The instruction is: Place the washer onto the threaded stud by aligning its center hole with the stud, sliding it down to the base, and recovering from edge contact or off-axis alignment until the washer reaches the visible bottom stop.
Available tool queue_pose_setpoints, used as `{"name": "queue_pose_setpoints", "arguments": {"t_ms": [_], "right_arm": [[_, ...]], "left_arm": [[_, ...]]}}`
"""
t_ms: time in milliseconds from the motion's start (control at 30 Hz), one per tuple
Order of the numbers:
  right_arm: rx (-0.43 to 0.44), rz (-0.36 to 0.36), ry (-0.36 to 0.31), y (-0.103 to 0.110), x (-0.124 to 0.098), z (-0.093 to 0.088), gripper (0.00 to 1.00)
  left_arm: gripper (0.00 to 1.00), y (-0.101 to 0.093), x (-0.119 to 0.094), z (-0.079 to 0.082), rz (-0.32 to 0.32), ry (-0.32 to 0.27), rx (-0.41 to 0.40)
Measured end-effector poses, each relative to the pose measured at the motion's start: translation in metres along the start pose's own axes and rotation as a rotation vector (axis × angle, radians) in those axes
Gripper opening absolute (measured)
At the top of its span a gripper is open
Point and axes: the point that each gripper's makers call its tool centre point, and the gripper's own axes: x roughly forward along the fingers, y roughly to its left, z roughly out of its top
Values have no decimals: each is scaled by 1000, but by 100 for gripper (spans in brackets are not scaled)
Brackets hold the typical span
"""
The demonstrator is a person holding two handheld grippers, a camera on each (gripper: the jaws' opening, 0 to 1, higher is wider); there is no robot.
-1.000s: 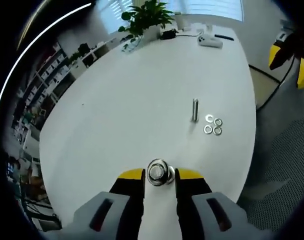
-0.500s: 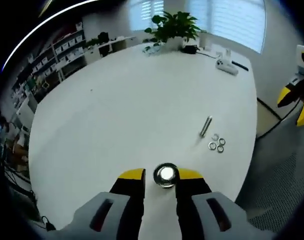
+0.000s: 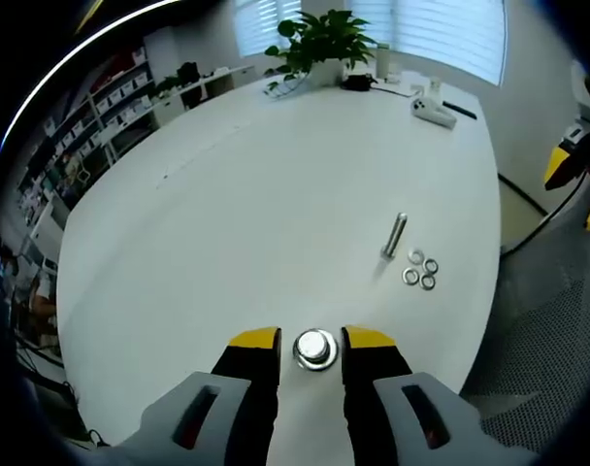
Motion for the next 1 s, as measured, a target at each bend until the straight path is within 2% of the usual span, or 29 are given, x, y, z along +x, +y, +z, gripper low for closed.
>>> {"name": "queue_pose_setpoints", "arguments": {"t_ms": [133, 267, 367, 400, 433, 500, 600, 667, 733, 800, 1000], "right_arm": [[-3, 5, 2, 1, 0, 0, 34], [-6, 16, 5, 3, 1, -1, 34], [-9, 24, 7, 5, 1, -1, 34], [-10, 26, 7, 5, 1, -1, 34], [-12, 28, 6, 6, 1, -1, 34], [-12, 32, 4, 6, 1, 0, 34], [-16, 40, 4, 8, 1, 0, 34], [-25, 50, 9, 10, 2, -1, 34], [-26, 54, 8, 11, 2, 0, 34], [-24, 59, 8, 12, 2, -1, 34], [-37, 69, 11, 14, 2, -1, 34]], "left_arm": [[29, 1, -9, -2, 15, -11, -27], [33, -6, -23, -10, 30, -35, -145], [34, -21, -34, -25, 9, -50, -284], [34, -23, -35, -27, 6, -54, -307], [36, -30, -41, -30, 3, -75, -364], [39, -39, -47, -36, 0, -93, -412], [40, -51, -61, -49, -1, -83, -421], [40, -54, -74, -43, -14, -80, -418], [41, -51, -88, -32, 2, -106, -383], [41, -48, -104, -28, 21, -120, -363], [44, -39, -150, -38, 87, -162, -372]]}}
